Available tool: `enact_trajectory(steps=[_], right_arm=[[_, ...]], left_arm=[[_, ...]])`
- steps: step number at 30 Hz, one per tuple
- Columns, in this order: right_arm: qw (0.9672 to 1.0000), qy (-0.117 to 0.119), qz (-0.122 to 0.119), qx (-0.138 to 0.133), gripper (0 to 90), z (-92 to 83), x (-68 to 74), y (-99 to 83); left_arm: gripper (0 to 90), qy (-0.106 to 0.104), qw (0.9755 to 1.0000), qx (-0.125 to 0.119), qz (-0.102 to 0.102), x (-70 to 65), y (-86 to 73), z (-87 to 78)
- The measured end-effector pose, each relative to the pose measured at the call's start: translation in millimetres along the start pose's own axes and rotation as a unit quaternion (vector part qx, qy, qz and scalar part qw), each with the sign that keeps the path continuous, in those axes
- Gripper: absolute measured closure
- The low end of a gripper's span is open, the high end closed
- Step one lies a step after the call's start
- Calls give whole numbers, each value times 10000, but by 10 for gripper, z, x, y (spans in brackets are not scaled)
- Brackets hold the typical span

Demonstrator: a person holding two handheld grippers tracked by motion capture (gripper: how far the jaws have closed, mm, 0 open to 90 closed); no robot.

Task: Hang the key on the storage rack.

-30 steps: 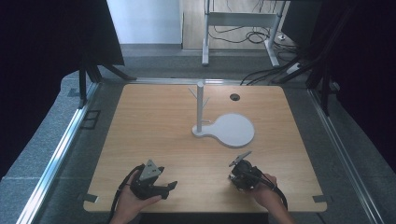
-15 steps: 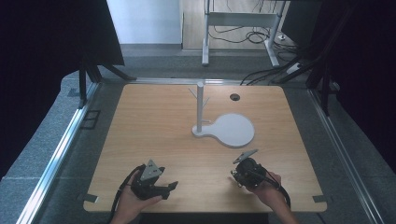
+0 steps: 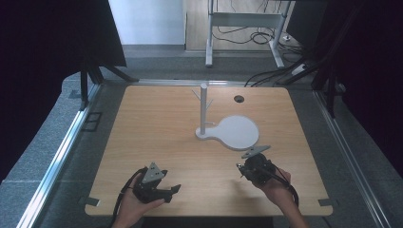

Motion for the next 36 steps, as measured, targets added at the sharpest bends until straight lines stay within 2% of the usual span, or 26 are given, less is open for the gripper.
enact_trajectory(steps=[21,36], right_arm=[[9988,12,201,-438,848,-69,-143,236],[9983,-38,282,-503,848,-35,-247,373]], left_arm=[[282,3,10000,15,9,-1,-1,-4],[282,41,10000,-11,-22,17,-4,-7]])
Point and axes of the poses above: each handheld gripper's, and its own axes: z roughly forward along the jaws, y roughly out of its top, x roughly to its left, the point moved 7 cm from there along z, roughly forward along the jaws, and after that the axes turned 7 degrees about z, right-handed, at the moved point
